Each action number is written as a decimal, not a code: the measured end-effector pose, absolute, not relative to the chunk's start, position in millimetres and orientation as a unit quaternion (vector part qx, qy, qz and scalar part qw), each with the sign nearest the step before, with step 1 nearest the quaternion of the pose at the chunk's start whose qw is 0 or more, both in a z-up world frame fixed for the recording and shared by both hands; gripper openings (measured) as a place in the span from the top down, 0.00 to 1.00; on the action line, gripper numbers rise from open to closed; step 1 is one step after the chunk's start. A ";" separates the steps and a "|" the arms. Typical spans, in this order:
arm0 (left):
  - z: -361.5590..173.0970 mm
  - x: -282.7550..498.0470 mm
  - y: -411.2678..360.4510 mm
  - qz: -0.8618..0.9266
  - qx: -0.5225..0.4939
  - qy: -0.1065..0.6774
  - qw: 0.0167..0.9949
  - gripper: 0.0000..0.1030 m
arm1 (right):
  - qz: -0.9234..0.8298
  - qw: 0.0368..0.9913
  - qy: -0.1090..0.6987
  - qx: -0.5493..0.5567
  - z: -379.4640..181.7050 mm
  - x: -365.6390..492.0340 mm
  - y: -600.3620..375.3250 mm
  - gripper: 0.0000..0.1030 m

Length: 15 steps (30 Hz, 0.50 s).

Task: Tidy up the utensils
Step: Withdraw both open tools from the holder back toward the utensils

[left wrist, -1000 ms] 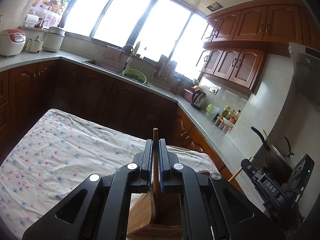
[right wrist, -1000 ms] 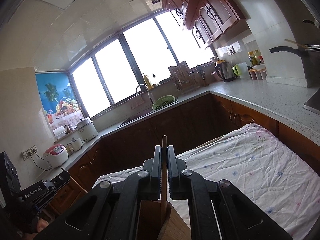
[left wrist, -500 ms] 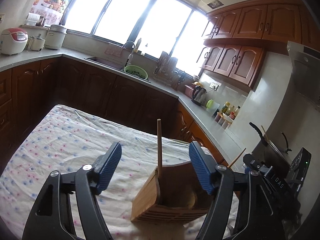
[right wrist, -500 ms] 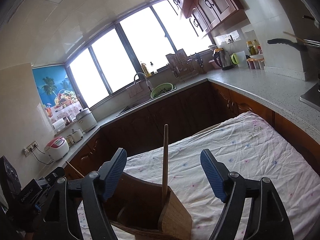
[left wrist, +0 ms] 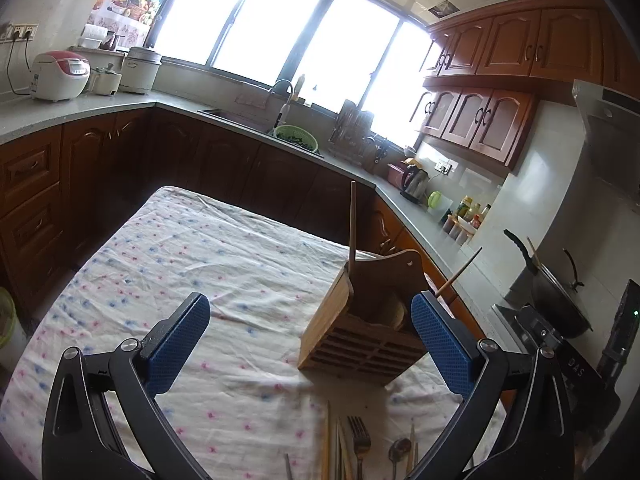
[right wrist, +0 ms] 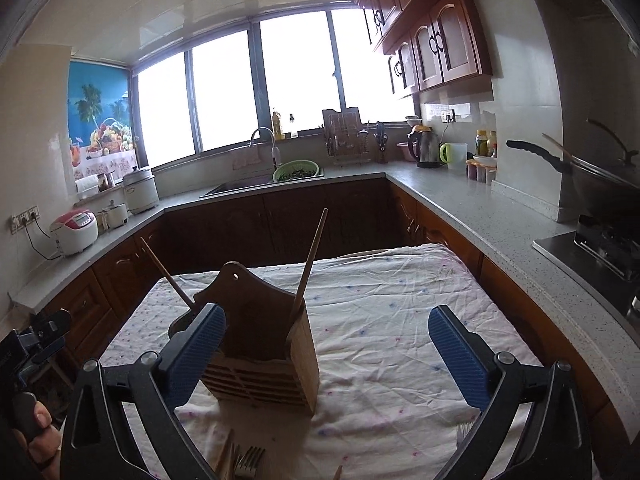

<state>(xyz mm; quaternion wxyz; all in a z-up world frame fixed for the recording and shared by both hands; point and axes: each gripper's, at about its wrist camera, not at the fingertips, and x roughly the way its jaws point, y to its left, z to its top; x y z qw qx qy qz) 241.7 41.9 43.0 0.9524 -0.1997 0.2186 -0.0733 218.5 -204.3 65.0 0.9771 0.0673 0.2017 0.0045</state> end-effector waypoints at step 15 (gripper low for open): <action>43.6 159.3 52.0 -0.070 -0.191 0.210 0.956 0.00 | 0.021 0.979 0.195 0.052 63.7 141.3 -196.6 0.00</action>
